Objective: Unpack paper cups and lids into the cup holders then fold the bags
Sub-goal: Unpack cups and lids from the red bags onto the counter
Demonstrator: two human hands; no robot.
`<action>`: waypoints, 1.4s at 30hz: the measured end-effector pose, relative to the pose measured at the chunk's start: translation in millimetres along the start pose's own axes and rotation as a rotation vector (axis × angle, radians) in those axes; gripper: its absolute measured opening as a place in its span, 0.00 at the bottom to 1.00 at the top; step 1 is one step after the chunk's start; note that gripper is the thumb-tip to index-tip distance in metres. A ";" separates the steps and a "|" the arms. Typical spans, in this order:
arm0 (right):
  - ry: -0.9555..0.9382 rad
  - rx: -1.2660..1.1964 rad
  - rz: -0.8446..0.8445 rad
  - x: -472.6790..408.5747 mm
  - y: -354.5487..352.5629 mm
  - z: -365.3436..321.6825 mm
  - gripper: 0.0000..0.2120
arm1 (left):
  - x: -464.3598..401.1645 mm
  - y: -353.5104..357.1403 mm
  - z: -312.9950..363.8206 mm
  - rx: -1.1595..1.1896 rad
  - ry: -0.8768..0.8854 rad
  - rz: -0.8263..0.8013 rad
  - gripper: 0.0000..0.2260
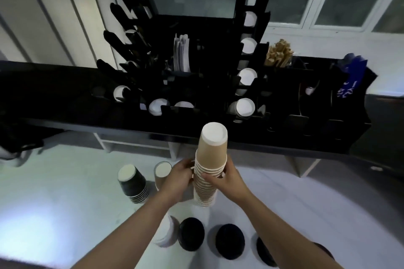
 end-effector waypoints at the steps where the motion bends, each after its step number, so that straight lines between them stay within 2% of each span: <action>1: 0.002 0.019 -0.019 -1.2 2.2 -1.2 0.38 | 3.5 0.6 15.7 0.027 0.047 -0.014 0.22; 5: -0.019 0.038 -0.093 -6.3 6.0 -14.6 0.41 | 19.7 13.2 90.1 -0.058 0.357 -0.135 0.25; 8: -0.094 0.011 -0.054 -8.2 -9.5 -42.3 0.47 | 34.0 38.0 138.6 -0.303 0.561 -0.230 0.28; 10: -0.119 -0.011 -0.036 -14.3 -20.0 -61.3 0.45 | 36.4 51.0 157.9 -0.498 0.657 -0.226 0.29; 13: -0.135 0.081 -0.002 -25.7 -28.2 -82.0 0.38 | 32.6 62.7 163.7 -0.612 0.688 -0.273 0.27; 19: -0.132 0.183 0.101 -33.0 -25.4 -66.5 0.32 | 15.3 66.7 159.7 -0.607 0.702 -0.341 0.28; 29: -0.078 0.147 0.154 -25.8 -16.0 -62.2 0.37 | 9.4 61.9 152.7 -0.575 0.707 -0.363 0.26; 31: -0.026 0.135 0.127 -20.0 -16.6 -63.9 0.37 | 9.4 64.3 152.9 -0.605 0.691 -0.374 0.26; 34: 0.032 0.218 0.076 0.3 -22.0 -65.9 0.43 | 12.1 66.8 157.4 -0.686 0.691 -0.373 0.30; 37: 0.093 0.292 0.220 37.1 -53.0 -62.4 0.42 | 29.4 72.2 179.9 -0.823 0.827 -0.312 0.34; 40: 0.170 0.368 0.373 84.3 -86.9 -58.2 0.32 | 70.4 100.0 208.5 -0.919 1.108 -0.275 0.27; 42: 0.210 0.410 0.443 116.4 -104.8 -55.9 0.25 | 96.1 129.0 206.9 -0.900 1.156 -0.375 0.21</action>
Point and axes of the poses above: each hand's wrist, its own x-axis away from the middle knuckle, its own y-axis out of the palm, z = x × y, the point moved 10 cm from there along -x, towards the middle knuckle, and after that the axes turned 7 degrees about x, right-handed, at the moved point
